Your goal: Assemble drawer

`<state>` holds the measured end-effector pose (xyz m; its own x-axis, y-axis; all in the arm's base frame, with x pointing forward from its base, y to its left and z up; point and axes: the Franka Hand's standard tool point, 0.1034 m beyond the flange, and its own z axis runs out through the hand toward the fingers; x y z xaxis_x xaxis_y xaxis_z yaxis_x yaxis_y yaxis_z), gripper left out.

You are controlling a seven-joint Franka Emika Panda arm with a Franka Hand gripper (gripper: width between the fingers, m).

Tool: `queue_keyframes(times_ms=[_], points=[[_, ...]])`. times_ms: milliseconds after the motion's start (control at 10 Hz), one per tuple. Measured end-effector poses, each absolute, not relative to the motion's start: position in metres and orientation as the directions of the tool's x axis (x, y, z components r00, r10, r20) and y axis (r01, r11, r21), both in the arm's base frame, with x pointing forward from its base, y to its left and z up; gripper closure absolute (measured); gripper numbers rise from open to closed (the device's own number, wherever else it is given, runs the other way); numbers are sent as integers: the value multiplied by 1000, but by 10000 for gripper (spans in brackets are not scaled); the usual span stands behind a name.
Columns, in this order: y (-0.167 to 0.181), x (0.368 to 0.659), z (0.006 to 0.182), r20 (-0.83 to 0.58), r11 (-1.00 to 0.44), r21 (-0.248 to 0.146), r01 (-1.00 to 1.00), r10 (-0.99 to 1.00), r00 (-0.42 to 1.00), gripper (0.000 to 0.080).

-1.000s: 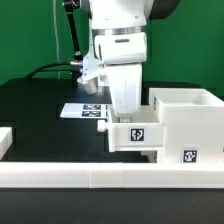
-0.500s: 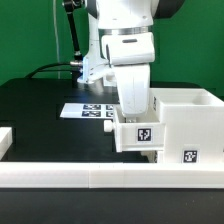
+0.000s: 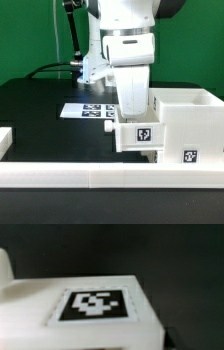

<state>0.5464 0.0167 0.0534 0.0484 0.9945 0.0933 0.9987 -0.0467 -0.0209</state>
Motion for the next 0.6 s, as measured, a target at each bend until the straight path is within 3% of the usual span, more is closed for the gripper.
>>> queue_keyframes(times_ms=[100, 200, 300, 400, 600], points=[[15, 548, 56, 92, -55, -17, 998, 994, 56, 464], [17, 550, 60, 90, -67, -11, 998, 994, 67, 268], [19, 552, 66, 89, -68, -2, 998, 994, 68, 268], [20, 553, 73, 83, -72, -5, 997, 994, 72, 186], [14, 558, 100, 61, -72, 10, 997, 996, 71, 161]])
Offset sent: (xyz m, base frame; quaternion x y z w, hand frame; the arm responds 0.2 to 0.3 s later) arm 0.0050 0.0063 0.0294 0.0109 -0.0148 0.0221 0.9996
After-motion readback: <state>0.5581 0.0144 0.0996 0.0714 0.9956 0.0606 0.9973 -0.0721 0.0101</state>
